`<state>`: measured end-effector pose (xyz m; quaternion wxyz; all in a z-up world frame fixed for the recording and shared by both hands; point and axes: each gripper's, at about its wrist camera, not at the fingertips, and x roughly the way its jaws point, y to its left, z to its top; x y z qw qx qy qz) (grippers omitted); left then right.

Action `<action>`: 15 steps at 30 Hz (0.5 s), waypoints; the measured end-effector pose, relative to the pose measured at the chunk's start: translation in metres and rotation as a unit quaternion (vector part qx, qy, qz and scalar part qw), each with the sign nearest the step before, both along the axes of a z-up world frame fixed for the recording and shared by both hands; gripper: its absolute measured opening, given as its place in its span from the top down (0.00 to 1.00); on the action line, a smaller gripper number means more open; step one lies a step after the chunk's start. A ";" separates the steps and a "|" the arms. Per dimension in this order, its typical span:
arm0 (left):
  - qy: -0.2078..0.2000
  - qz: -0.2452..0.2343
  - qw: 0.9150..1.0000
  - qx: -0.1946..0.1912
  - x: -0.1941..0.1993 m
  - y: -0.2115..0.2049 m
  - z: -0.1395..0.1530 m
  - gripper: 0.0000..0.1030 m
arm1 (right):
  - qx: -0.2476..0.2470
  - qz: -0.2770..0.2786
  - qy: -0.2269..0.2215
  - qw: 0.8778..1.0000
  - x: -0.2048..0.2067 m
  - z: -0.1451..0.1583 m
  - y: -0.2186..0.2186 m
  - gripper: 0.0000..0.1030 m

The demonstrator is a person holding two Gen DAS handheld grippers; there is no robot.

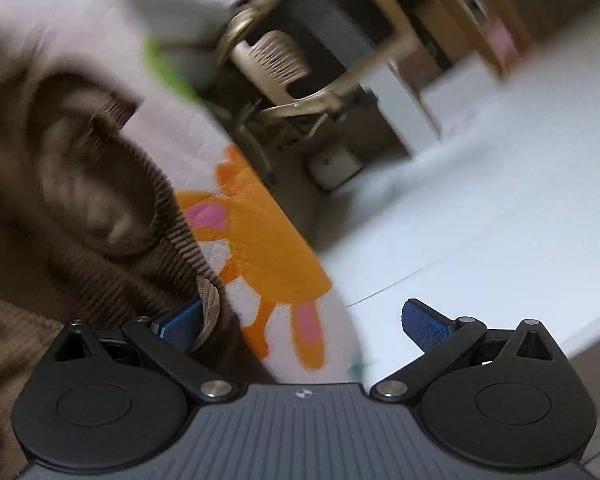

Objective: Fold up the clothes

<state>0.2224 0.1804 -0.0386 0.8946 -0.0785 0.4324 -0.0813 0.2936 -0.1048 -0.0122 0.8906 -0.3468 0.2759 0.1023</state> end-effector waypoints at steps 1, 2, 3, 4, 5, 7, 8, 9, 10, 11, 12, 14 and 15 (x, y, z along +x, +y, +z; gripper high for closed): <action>-0.002 0.007 1.000 -0.004 0.001 0.004 0.001 0.00 | 0.061 -0.009 0.021 0.998 0.002 0.013 -0.015 0.00; -0.004 0.015 1.000 -0.008 0.001 0.009 0.002 0.00 | 0.123 -0.017 0.043 0.991 0.004 0.025 -0.029 0.00; -0.007 0.022 1.000 -0.012 0.002 0.013 0.003 0.00 | 0.186 -0.025 0.065 0.980 0.006 0.033 -0.041 0.00; -0.009 0.029 0.999 -0.016 0.002 0.018 0.004 0.00 | 0.245 -0.035 0.086 0.965 0.009 0.037 -0.052 0.00; -0.012 0.035 0.999 -0.025 0.003 0.022 0.006 0.00 | 0.296 -0.045 0.112 0.948 0.014 0.038 -0.061 0.00; -0.019 0.024 0.996 -0.081 0.005 0.022 0.018 0.00 | 0.389 -0.062 0.174 0.902 0.026 0.034 -0.076 0.00; -0.020 0.018 0.994 -0.109 0.008 0.020 0.024 0.00 | 0.432 -0.070 0.206 0.875 0.033 0.030 -0.083 0.00; -0.016 0.015 0.991 -0.135 0.013 0.017 0.026 0.00 | 0.470 -0.078 0.235 0.847 0.039 0.022 -0.088 0.00; -0.011 0.014 0.987 -0.157 0.018 0.013 0.028 0.00 | 0.505 -0.086 0.262 0.818 0.045 0.015 -0.091 0.00; -0.005 0.019 0.986 -0.163 0.023 0.011 0.025 0.00 | 0.534 -0.090 0.287 0.790 0.049 0.006 -0.092 0.00; 0.001 0.024 0.985 -0.169 0.028 0.008 0.022 0.00 | 0.562 -0.093 0.315 0.759 0.054 -0.005 -0.093 0.00; 0.014 0.034 0.983 -0.180 0.039 0.002 0.016 0.00 | 0.598 -0.092 0.361 0.709 0.060 -0.025 -0.089 0.00; 0.019 0.039 0.982 -0.186 0.044 0.001 0.013 0.00 | 0.609 -0.090 0.379 0.691 0.062 -0.033 -0.085 0.00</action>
